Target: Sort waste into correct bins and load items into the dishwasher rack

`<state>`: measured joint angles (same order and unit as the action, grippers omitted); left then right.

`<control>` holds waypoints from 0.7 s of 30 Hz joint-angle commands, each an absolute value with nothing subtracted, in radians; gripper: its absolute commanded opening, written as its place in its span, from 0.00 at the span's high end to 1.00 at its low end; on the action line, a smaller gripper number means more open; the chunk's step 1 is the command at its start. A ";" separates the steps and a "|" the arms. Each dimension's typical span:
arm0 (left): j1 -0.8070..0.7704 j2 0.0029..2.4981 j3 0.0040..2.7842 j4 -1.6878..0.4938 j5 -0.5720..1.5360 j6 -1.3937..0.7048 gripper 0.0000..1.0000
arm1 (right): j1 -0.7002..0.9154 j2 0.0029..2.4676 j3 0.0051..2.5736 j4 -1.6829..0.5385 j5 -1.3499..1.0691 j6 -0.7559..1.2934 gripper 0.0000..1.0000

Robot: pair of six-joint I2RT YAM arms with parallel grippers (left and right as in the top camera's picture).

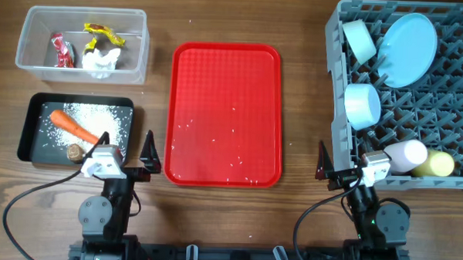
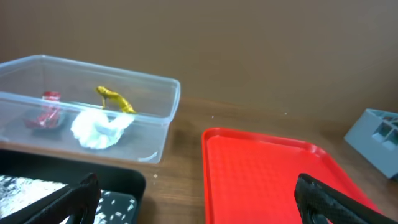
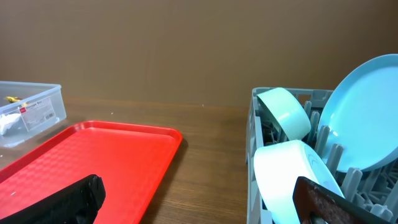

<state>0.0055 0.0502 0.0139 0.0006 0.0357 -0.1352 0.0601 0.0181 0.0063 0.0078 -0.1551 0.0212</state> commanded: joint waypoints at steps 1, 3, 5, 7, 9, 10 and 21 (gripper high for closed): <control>0.058 0.003 0.006 -0.078 0.032 -0.111 0.00 | 0.062 0.010 0.005 0.011 -0.146 0.026 0.00; 0.066 0.003 0.006 -0.077 0.029 -0.111 0.00 | 0.062 0.010 0.005 0.011 -0.146 0.026 0.00; 0.065 0.003 0.006 -0.076 0.030 -0.112 0.00 | 0.062 0.010 0.005 0.011 -0.146 0.026 0.00; 0.066 0.003 0.006 -0.076 0.030 -0.112 0.00 | 0.062 0.010 0.005 0.011 -0.146 0.026 0.00; 0.066 0.003 0.006 -0.076 0.030 -0.112 0.00 | 0.062 0.010 0.005 0.011 -0.146 0.026 0.00; 0.066 0.003 0.006 -0.076 0.030 -0.112 0.00 | 0.062 0.010 0.005 0.011 -0.146 0.026 0.00; 0.066 0.003 0.006 -0.076 0.030 -0.112 0.00 | 0.062 0.010 0.005 0.011 -0.146 0.027 0.00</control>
<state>0.0593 0.0147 0.0105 -0.0711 0.0319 -0.1318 0.0601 0.0181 0.0063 0.0078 -0.1551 0.0212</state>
